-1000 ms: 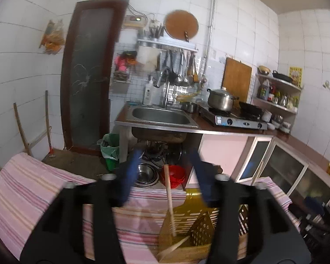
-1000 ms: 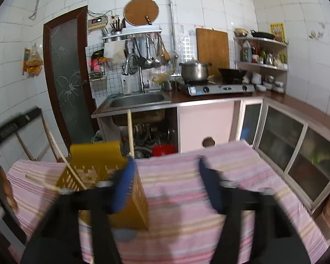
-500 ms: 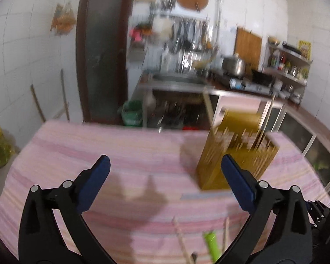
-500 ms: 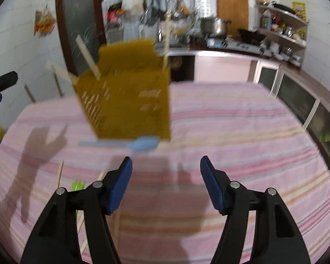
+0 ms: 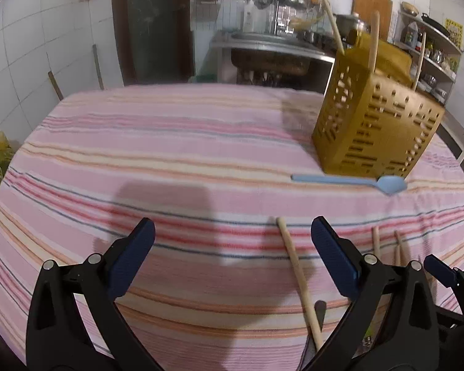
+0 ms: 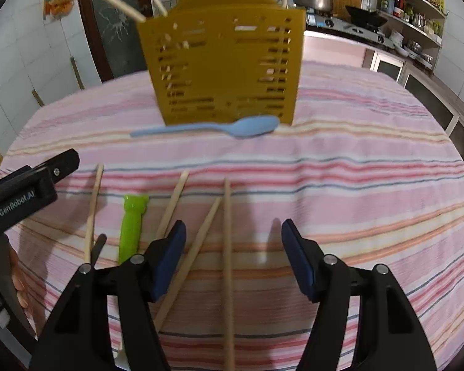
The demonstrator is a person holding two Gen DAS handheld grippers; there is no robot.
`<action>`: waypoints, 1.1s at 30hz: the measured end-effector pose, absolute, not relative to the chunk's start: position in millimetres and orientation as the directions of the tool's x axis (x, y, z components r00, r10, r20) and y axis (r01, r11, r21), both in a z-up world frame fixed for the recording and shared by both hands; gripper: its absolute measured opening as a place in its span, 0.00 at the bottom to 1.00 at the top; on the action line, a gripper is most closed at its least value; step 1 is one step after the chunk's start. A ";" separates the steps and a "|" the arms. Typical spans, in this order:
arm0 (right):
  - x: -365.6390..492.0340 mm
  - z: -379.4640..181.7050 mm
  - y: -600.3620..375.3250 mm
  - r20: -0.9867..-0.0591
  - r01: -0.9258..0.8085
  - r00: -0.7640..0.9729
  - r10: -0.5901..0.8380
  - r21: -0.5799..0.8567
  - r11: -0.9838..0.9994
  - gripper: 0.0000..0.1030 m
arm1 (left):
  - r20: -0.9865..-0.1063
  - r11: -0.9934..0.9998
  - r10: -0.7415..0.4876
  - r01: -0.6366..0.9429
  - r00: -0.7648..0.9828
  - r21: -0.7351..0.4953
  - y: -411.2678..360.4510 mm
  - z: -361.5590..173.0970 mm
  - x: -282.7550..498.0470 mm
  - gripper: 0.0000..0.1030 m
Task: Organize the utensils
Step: 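Return both tools to the chopsticks and close each on a chopstick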
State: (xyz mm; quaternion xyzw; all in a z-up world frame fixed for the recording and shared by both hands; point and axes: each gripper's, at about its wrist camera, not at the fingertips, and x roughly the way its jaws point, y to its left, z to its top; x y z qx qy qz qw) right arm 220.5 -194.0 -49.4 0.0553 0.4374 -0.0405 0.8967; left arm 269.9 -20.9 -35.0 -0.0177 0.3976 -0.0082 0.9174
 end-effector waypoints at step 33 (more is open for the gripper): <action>247.2 -50.6 -193.6 -0.815 0.089 0.575 0.072 0.150 0.985 0.09 | -0.830 0.995 -0.058 0.096 0.555 -0.006 -69.9 -65.4 278.2 0.26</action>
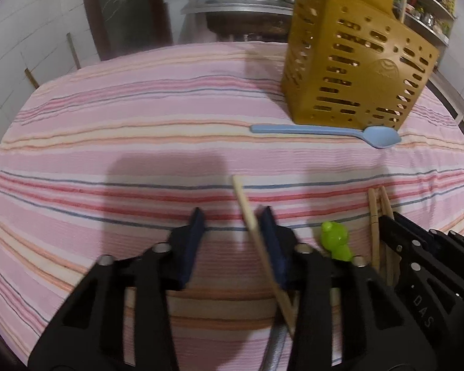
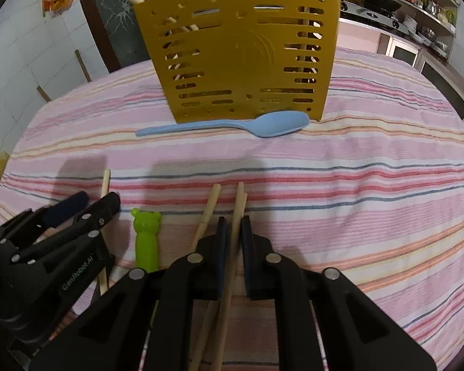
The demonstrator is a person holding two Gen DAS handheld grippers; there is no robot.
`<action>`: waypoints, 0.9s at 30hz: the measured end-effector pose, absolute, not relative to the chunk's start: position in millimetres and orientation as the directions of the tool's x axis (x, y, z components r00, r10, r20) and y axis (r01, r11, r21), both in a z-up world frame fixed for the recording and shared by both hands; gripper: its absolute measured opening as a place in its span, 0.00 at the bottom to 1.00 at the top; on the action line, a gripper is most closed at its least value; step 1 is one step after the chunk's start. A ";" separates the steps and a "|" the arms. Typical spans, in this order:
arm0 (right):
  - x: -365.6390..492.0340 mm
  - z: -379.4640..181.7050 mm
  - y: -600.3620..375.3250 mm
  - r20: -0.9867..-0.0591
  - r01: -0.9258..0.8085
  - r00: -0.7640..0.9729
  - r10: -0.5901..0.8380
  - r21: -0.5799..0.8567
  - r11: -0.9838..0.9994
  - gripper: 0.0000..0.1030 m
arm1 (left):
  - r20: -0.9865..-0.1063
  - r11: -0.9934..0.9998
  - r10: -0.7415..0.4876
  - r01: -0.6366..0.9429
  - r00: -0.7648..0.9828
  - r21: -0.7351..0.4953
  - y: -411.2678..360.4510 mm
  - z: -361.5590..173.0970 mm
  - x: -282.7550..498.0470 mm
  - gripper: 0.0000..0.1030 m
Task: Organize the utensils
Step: 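Return both tools to the chopsticks and close each on a chopstick, then carry both chopsticks over the yellow holder and open both tools to drop them in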
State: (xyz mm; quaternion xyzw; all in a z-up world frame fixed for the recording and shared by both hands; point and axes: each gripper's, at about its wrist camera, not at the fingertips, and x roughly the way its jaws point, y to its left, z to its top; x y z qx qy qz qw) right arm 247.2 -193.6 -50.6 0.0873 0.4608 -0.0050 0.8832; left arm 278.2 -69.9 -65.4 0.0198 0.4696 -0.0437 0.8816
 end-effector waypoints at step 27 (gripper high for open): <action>203.8 14.6 -230.0 -0.585 0.081 0.808 0.075 0.236 0.968 0.07 | -0.500 0.979 -0.192 0.129 0.844 -0.159 -25.3 43.8 218.4 0.04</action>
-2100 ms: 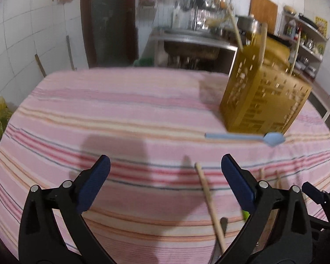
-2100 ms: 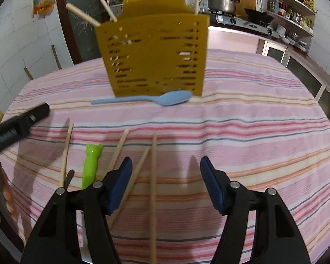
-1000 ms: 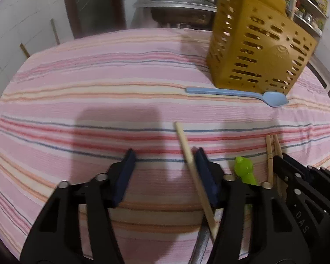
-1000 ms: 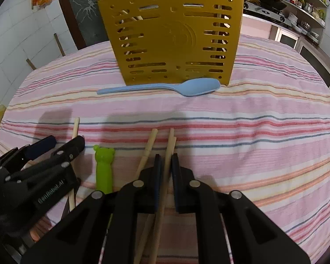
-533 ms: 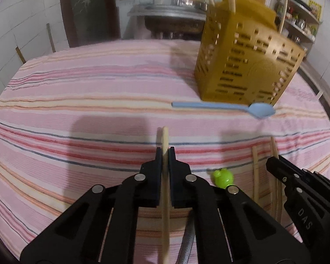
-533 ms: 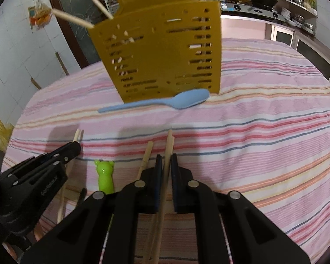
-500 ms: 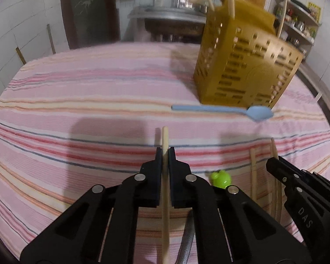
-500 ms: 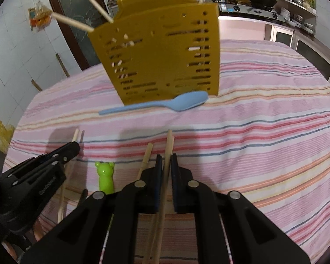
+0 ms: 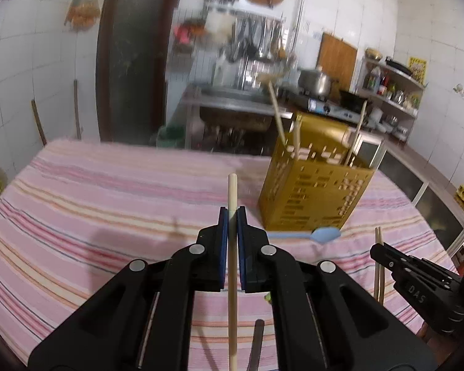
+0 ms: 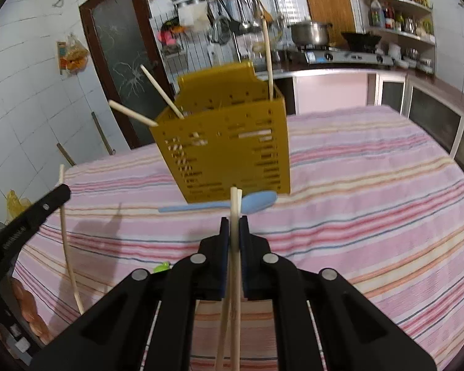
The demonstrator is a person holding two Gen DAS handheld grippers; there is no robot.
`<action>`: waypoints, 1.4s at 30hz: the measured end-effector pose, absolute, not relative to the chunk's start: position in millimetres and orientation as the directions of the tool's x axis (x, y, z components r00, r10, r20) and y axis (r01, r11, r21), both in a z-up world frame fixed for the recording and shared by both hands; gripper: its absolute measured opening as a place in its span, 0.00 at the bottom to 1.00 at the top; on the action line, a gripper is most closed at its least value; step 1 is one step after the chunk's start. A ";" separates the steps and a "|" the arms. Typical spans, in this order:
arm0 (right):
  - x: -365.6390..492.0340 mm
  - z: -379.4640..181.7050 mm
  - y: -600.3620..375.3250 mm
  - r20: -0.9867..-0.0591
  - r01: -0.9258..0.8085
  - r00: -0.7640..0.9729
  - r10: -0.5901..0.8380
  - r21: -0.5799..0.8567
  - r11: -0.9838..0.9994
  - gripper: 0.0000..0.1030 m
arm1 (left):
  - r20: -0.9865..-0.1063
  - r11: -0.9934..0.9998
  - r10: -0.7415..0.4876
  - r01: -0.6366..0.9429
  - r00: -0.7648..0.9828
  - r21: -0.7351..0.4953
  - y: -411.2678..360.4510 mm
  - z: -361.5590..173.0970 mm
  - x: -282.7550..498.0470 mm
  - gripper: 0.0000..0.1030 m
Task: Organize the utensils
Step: 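Carry both chopsticks over the yellow holder and open both tools to drop them in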
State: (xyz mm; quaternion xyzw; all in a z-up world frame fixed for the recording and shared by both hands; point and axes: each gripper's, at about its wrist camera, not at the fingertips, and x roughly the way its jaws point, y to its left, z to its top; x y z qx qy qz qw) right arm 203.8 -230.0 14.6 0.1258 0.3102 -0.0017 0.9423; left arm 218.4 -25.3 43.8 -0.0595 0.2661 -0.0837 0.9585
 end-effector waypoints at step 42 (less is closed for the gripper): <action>151.4 81.9 -246.2 -0.277 0.069 0.961 -0.020 0.166 0.984 0.06 | -0.240 0.970 -0.232 0.207 0.943 -0.127 -41.0 110.0 179.9 0.04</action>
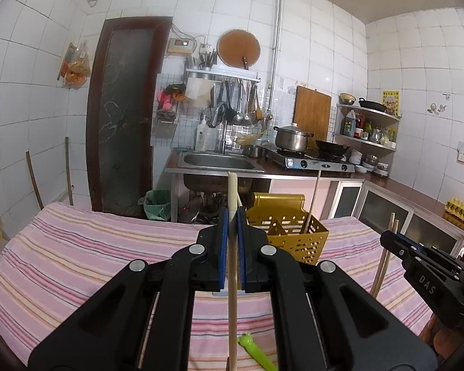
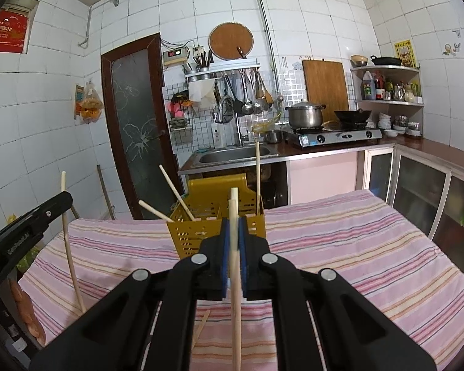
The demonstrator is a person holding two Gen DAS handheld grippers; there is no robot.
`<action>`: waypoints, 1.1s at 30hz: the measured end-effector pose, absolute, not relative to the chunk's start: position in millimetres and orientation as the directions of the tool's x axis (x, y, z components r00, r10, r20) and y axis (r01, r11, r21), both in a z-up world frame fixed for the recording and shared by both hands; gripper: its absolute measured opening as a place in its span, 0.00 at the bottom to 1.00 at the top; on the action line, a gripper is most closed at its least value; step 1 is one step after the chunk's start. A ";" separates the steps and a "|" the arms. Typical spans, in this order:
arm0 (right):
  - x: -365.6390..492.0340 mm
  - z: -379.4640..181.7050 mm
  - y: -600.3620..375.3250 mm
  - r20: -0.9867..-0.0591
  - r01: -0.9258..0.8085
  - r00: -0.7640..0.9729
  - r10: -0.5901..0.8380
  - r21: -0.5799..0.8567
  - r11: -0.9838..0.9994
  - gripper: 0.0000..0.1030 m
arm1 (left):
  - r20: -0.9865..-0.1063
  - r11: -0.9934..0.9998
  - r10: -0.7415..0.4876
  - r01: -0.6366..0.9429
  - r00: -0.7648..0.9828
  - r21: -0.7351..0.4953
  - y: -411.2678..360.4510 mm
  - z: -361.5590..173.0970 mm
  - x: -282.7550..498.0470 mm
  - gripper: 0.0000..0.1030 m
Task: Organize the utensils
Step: 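Carry both chopsticks over the yellow holder and open both tools to drop them in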
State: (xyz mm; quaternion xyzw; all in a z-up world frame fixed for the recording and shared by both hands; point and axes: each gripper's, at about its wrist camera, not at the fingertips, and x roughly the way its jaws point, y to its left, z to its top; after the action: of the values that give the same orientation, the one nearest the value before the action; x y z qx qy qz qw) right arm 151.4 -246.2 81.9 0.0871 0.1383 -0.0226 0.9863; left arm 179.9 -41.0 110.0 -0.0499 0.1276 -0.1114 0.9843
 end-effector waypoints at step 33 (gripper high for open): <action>293.2 211.5 -290.5 -0.021 0.069 0.998 -0.066 0.153 0.986 0.06 | -0.057 0.976 -0.207 0.202 0.977 -0.087 -131.5 193.5 351.7 0.04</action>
State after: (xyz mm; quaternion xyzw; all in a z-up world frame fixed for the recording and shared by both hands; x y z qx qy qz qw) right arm 293.2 -290.5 211.5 0.0770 0.0081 -0.0340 0.9964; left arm 351.7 -131.5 193.5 -0.0403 0.0328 -0.1031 0.9933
